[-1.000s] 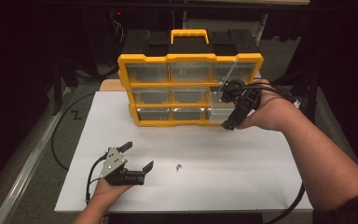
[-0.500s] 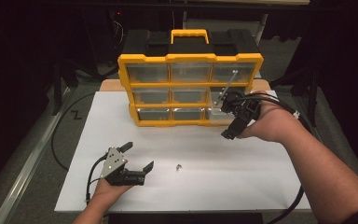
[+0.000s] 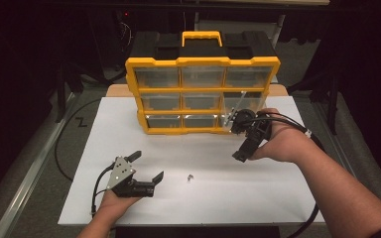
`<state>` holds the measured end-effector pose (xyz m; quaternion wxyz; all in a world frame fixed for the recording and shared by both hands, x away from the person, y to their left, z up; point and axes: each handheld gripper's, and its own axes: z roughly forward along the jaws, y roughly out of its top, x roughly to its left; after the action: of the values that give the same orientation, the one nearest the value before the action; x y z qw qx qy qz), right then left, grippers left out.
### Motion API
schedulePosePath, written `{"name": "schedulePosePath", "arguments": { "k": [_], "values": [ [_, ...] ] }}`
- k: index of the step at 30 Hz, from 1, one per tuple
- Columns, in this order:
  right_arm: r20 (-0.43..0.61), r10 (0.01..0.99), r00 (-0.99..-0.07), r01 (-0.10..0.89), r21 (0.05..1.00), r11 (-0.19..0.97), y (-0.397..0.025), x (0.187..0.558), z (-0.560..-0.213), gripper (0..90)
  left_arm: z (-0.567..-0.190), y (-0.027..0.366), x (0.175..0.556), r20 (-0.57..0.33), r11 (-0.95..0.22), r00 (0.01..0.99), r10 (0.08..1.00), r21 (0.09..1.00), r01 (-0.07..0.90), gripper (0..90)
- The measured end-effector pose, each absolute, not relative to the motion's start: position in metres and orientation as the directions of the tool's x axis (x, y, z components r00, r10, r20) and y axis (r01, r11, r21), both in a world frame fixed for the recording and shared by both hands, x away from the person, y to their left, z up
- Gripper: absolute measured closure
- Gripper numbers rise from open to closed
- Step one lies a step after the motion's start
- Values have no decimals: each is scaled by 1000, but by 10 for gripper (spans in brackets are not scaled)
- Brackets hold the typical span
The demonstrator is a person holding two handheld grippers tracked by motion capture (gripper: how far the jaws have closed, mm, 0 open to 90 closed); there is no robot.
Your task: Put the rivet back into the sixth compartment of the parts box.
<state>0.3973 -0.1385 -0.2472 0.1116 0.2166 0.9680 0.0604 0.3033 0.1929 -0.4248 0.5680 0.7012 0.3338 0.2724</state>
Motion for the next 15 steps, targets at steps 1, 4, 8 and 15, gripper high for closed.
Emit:
{"name": "schedulePosePath", "arguments": {
  "k": [1, 4, 8, 15],
  "values": [
    [-186, 432, -882, 406, 164, 899, -139, 397, -250, 100, -425, 193, 303, 3, -132, 629, 778, 978, 159, 7],
    [-182, 431, -884, 407, 159, 900, -138, 396, -258, 107, -425, 193, 303, 3, -131, 628, 779, 979, 159, 7],
    [-176, 424, -888, 401, 155, 903, -137, 394, -271, 119, -425, 193, 303, 2, -130, 627, 779, 979, 159, 7],
    [-161, 416, -895, 393, 153, 906, -133, 391, -292, 139, -425, 193, 303, 1, -129, 626, 779, 979, 159, 7]
  ]
}}
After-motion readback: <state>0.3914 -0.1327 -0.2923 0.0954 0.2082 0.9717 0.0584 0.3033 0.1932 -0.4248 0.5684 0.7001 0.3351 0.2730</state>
